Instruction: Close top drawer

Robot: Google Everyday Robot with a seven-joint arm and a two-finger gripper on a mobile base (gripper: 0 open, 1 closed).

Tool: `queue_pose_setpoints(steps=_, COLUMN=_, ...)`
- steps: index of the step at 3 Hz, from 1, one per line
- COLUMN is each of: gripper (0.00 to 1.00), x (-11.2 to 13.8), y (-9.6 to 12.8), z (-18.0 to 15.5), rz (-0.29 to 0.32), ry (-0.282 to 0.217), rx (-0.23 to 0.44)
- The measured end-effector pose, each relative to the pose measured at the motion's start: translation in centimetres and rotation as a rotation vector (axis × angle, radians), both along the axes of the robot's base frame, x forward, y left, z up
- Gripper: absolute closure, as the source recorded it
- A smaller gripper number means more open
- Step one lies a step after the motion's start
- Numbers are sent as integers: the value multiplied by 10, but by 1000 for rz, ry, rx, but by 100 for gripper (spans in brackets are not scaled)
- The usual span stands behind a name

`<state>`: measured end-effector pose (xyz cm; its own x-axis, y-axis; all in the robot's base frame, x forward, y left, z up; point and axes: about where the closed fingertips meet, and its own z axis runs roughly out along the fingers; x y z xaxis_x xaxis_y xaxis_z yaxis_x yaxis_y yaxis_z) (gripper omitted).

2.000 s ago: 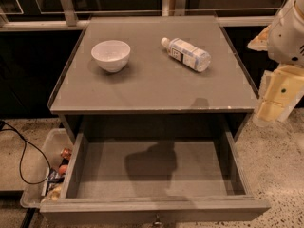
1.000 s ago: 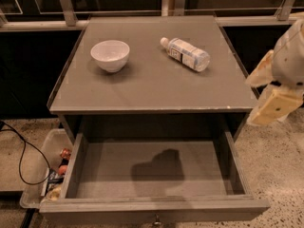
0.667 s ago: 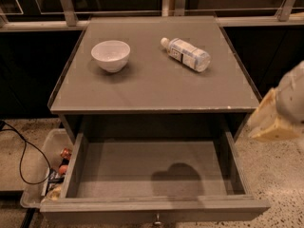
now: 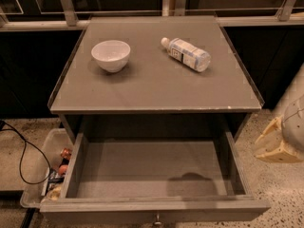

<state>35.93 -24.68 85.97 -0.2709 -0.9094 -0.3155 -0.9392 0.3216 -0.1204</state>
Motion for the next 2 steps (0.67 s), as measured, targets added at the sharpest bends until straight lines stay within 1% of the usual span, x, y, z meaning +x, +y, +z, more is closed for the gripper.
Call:
queue_pose_setpoints(steps=1, gripper=100, x=-14, y=4, z=-26, rz=-8, ry=22, rx=48)
queue_pose_setpoints(steps=2, gripper=100, x=-35, y=14, z=-72, rz=-10, ry=31, rx=136)
